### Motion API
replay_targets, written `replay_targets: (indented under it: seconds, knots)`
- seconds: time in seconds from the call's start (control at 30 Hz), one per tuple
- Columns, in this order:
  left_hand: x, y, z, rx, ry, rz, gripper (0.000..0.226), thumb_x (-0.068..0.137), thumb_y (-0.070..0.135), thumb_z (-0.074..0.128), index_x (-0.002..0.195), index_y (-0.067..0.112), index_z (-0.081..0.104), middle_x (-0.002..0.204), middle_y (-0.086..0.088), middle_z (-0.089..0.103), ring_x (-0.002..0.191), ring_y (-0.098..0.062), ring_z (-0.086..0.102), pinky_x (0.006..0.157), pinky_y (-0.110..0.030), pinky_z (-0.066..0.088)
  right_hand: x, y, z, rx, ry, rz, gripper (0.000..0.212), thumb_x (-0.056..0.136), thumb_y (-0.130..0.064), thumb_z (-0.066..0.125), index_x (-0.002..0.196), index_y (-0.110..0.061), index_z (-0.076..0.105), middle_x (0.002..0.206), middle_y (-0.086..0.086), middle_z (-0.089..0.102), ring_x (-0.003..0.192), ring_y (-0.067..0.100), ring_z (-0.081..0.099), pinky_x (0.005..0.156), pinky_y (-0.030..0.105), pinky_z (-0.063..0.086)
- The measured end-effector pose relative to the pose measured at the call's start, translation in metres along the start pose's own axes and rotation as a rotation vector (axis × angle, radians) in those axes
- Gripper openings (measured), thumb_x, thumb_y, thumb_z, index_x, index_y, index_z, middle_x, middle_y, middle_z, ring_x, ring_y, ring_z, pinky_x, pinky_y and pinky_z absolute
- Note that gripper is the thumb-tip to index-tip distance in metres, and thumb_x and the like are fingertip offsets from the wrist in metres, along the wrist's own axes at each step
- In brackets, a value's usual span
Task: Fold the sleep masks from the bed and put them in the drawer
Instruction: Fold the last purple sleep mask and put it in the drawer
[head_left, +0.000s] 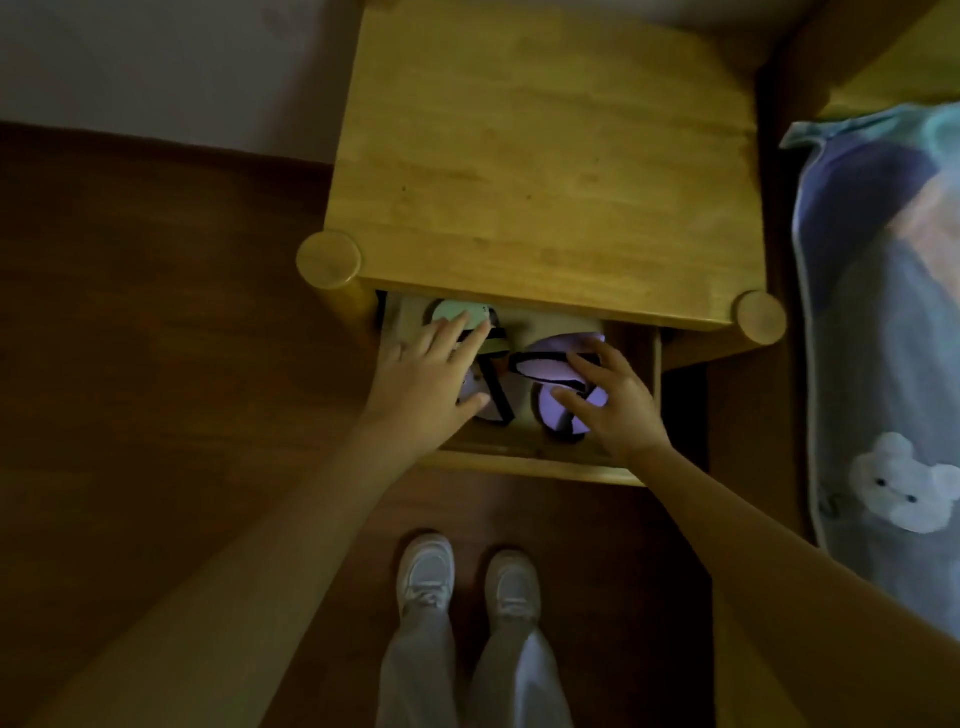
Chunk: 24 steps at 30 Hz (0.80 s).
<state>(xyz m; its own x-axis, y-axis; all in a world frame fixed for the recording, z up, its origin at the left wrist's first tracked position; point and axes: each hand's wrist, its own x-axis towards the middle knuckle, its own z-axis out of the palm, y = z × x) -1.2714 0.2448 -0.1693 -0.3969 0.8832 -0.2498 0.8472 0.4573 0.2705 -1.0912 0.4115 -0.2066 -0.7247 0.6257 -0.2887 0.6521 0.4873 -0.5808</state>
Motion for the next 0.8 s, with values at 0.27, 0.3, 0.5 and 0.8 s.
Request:
replay_targets:
  seconds: [0.27,0.3,0.5,0.8]
  knots:
    - [0.007,-0.011,0.042,0.019,0.098,0.089,0.080,0.088,0.061,0.043,0.151,0.026,0.009,0.160,0.001,0.010,0.144,-0.021,0.019,0.107,-0.042,0.031,0.054,0.021,0.031,-0.123,-0.030,-0.017,0.051,0.093,-0.031,0.059,0.141,-0.021,0.045,0.156,-0.002,0.027,0.117,0.025,0.055,0.081,0.038,0.053]
    - [0.008,-0.013,0.045,0.020,0.109,0.097,0.079,0.088,0.061,0.043,0.151,0.025,0.011,0.160,0.000,0.012,0.144,-0.021,0.020,0.106,-0.043,0.033,0.060,0.024,0.033,-0.142,-0.053,-0.014,0.051,0.094,-0.028,0.058,0.142,-0.022,0.043,0.157,-0.003,0.024,0.116,0.026,0.055,0.080,0.041,0.053]
    - [0.013,-0.020,0.049,0.047,0.151,0.113,0.077,0.090,0.062,0.040,0.151,0.022,0.015,0.160,-0.004,0.013,0.146,-0.023,0.016,0.109,-0.044,0.030,0.082,0.042,0.040,-0.408,-0.223,0.072,0.060,0.097,-0.011,0.042,0.150,-0.029,0.020,0.162,-0.003,-0.002,0.148,0.026,0.000,0.117,0.053,0.015]
    - [0.000,-0.019,0.029,0.046,0.122,0.254,0.101,0.075,0.086,0.033,0.152,0.024,0.011,0.161,-0.002,0.006,0.148,-0.019,0.004,0.117,-0.046,0.014,-0.001,0.000,0.002,-0.432,0.116,-0.448,0.034,0.088,-0.025,0.063,0.117,-0.009,0.064,0.130,0.014,0.060,0.114,0.032,0.059,0.089,0.044,0.051]
